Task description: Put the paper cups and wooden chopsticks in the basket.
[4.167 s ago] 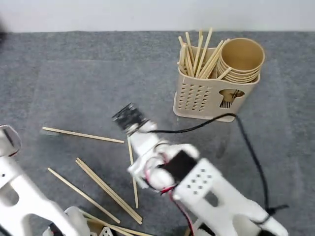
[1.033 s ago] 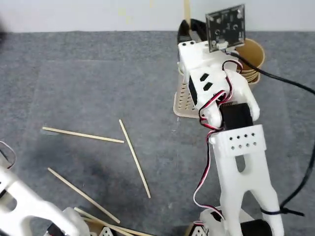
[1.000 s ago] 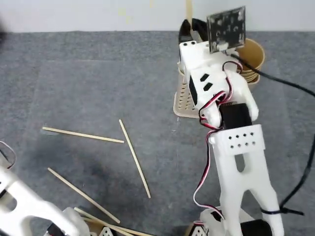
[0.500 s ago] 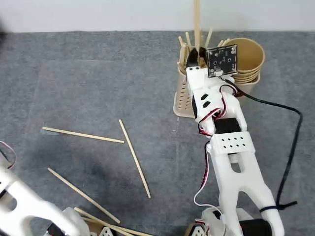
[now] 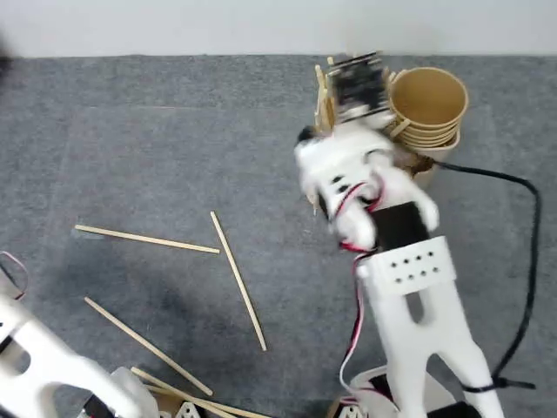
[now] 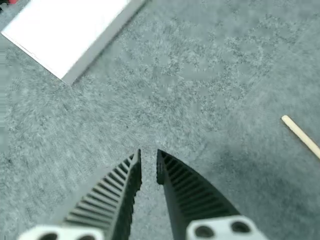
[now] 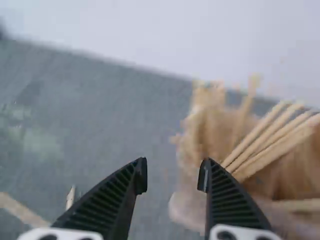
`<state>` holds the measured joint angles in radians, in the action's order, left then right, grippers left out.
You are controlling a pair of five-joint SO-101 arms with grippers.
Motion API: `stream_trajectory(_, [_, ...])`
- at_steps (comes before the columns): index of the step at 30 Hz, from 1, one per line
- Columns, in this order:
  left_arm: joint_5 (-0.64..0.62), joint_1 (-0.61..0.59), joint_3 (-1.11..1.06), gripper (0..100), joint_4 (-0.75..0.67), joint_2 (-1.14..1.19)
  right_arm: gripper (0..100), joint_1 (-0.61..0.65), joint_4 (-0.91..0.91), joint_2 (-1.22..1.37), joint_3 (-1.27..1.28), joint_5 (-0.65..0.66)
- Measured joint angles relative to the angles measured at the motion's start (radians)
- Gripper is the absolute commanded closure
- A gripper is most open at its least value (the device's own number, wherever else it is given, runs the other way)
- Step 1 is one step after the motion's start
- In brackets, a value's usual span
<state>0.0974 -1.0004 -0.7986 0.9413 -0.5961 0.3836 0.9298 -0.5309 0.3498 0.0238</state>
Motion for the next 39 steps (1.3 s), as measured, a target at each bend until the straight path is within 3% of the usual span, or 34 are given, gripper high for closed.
stream_trajectory(8, [0.0, 0.0, -0.012, 95, -0.003, 0.0, 81.6, 0.187, 0.209, 0.133, -0.002, -0.084])
stream_trajectory(16, [0.0, 0.0, -0.012, 95, -0.003, 0.0, 81.6, 0.339, 0.207, 0.502, -0.018, -0.094])
stream_trajectory(26, [0.0, 0.0, -0.012, 95, -0.003, 0.0, 81.6, 0.37, 0.157, 0.845, -0.16, -0.094])
stream_trajectory(39, [0.0, 0.0, -0.012, 95, -0.003, 0.0, 88.5, 0.427, 0.15, 0.885, -0.216, -0.094])
